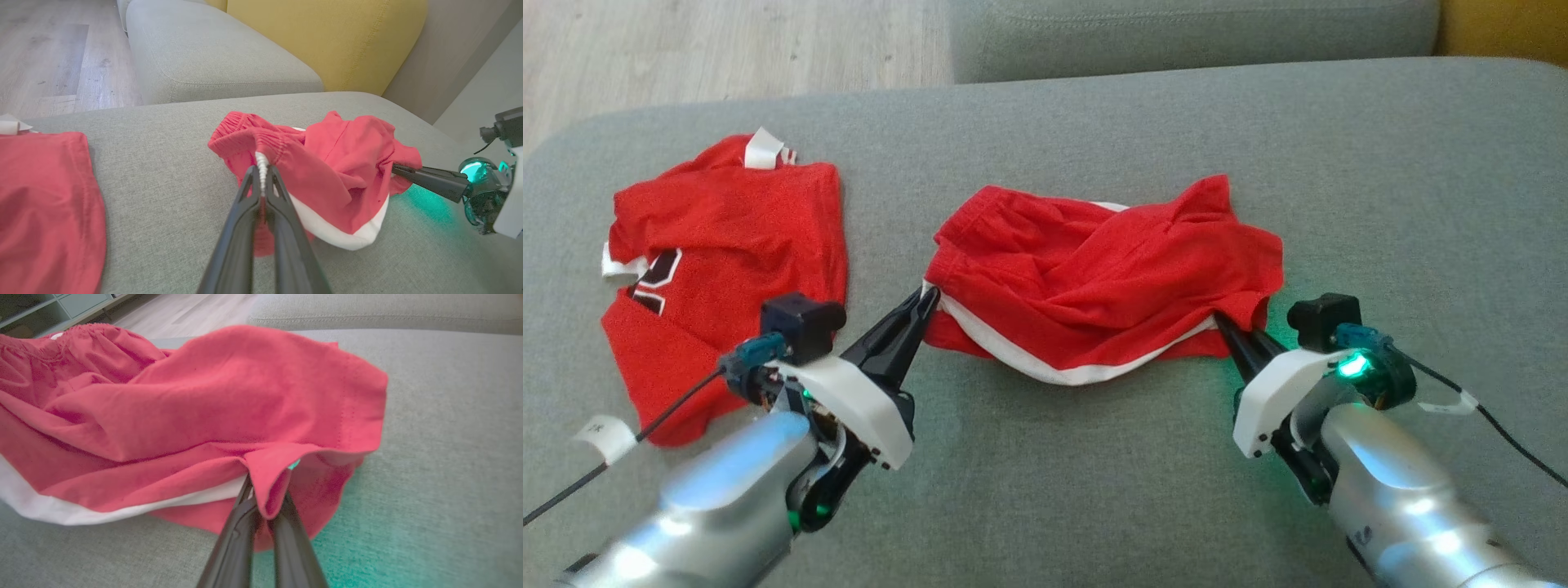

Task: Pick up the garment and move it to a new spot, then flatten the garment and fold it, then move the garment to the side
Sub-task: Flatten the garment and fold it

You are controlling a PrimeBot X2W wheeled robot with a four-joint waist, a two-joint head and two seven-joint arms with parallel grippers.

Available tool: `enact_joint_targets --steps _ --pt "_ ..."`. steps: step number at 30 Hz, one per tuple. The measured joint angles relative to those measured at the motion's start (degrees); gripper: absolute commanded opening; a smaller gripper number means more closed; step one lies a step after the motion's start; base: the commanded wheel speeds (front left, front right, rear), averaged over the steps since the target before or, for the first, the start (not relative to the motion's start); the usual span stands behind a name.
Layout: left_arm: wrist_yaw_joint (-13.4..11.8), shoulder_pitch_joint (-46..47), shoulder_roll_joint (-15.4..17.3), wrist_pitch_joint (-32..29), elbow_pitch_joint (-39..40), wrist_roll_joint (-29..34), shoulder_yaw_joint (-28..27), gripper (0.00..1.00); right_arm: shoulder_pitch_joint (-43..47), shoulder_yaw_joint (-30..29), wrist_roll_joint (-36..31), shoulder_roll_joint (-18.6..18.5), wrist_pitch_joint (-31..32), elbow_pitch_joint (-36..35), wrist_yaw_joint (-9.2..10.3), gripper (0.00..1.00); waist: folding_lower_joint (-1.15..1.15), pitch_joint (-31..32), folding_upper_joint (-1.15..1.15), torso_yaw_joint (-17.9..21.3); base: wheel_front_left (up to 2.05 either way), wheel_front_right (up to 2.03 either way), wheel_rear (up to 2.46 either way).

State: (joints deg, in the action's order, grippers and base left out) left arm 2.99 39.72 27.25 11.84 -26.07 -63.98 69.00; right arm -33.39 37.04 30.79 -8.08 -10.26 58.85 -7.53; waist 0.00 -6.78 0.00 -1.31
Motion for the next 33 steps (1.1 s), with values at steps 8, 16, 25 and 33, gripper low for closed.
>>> enact_joint_targets --steps 8,16,25,33 --pt "-0.49 -1.05 0.24 0.42 -0.79 -0.25 -0.14 0.0 1.24 1.64 0.58 -3.11 -2.44 -4.08 0.0 0.0 0.0 2.42 0.0 1.25 0.0 0.0 0.0" --pt "-1.49 -3.97 1.29 1.37 -0.81 -1.36 -1.89 0.0 5.33 2.79 1.23 -7.35 -2.89 -12.39 0.0 0.0 -0.01 5.6 0.0 3.01 0.0 0.0 0.0" --pt "-3.63 -4.99 2.54 2.4 3.97 -1.53 -9.56 0.0 7.63 -1.42 3.27 -13.44 -1.24 -29.5 0.0 0.0 -0.01 8.15 0.0 4.49 0.0 0.0 0.0" --pt "-6.9 -3.15 2.42 2.44 11.74 3.48 -20.47 0.0 4.98 -8.51 -2.96 -14.29 -0.31 -38.88 0.0 0.0 0.0 8.95 0.0 4.15 0.0 0.0 0.0"
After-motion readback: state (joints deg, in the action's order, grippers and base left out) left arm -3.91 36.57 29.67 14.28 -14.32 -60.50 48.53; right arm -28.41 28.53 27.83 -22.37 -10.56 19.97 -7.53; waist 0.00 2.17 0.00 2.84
